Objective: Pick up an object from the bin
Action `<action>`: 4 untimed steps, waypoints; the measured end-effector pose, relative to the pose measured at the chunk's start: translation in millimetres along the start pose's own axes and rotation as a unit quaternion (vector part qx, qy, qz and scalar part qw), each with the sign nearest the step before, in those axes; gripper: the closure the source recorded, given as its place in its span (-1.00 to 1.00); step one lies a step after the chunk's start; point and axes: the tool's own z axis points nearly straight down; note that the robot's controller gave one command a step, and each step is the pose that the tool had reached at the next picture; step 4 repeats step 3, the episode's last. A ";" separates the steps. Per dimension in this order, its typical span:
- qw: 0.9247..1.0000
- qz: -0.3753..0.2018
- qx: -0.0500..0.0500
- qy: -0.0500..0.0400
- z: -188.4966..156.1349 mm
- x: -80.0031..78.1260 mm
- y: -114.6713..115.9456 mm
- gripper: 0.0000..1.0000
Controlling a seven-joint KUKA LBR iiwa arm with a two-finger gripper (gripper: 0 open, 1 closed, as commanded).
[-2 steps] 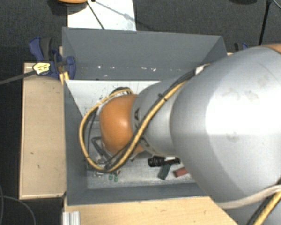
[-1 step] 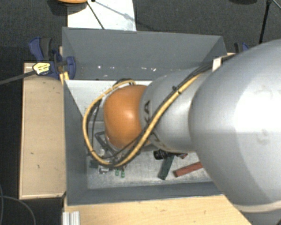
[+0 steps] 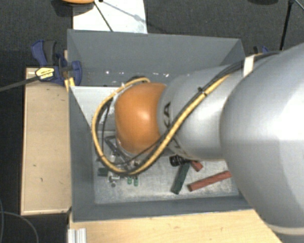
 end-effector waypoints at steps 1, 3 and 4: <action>1.000 0.000 0.001 0.002 -2.7 -0.5 -0.8 1.00; 1.000 -0.014 0.001 0.003 -73.4 3.2 -3.8 1.00; 1.000 -0.014 0.001 0.003 -73.4 3.2 -3.8 1.00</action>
Offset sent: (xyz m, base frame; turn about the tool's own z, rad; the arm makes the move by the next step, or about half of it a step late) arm 0.0249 0.0133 0.0476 -0.0420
